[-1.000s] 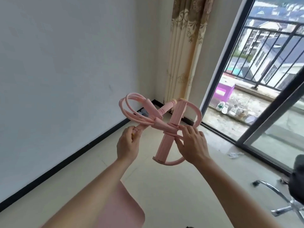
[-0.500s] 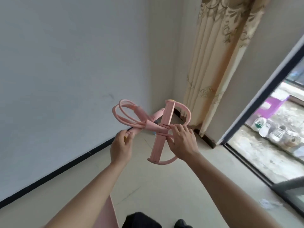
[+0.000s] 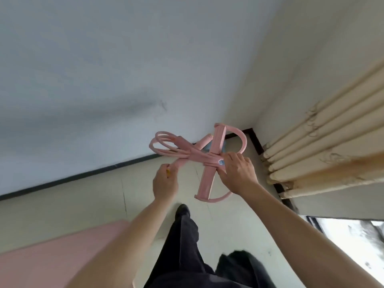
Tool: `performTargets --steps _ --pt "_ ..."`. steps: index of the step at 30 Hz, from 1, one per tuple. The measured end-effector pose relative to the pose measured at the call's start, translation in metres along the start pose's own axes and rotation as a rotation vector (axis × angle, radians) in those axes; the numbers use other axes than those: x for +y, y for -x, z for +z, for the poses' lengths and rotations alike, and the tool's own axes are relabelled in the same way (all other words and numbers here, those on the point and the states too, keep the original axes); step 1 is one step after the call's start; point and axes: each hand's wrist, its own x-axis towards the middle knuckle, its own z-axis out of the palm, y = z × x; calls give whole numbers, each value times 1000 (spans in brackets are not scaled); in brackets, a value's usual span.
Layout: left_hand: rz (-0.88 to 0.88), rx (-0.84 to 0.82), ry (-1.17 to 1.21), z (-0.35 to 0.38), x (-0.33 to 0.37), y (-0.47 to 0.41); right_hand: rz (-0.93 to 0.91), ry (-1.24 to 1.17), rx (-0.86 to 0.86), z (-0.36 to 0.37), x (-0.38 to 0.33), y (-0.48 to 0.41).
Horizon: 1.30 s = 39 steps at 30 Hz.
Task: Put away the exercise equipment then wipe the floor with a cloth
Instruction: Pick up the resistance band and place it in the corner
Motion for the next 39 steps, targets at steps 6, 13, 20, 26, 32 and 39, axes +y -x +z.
performTargets --steps 6,13,20,26,32,39 --pt "-376 -34 132 47 1 -79 -53 51 -198 28 26 -93" --pt "-859 -24 372 152 -35 -160 -166 97 -378 135 85 -199" --pt "-1075 28 722 287 -175 -224 -300 114 -434 316 141 -301" --pt "-1130 168 944 395 -315 -295 -371 129 -415 484 169 -372" --pt "-1044 220 953 468 -407 -364 -402 152 -354 603 183 -419" --pt "-756 127 226 506 -469 -398 -431 218 -334 680 211 -430"
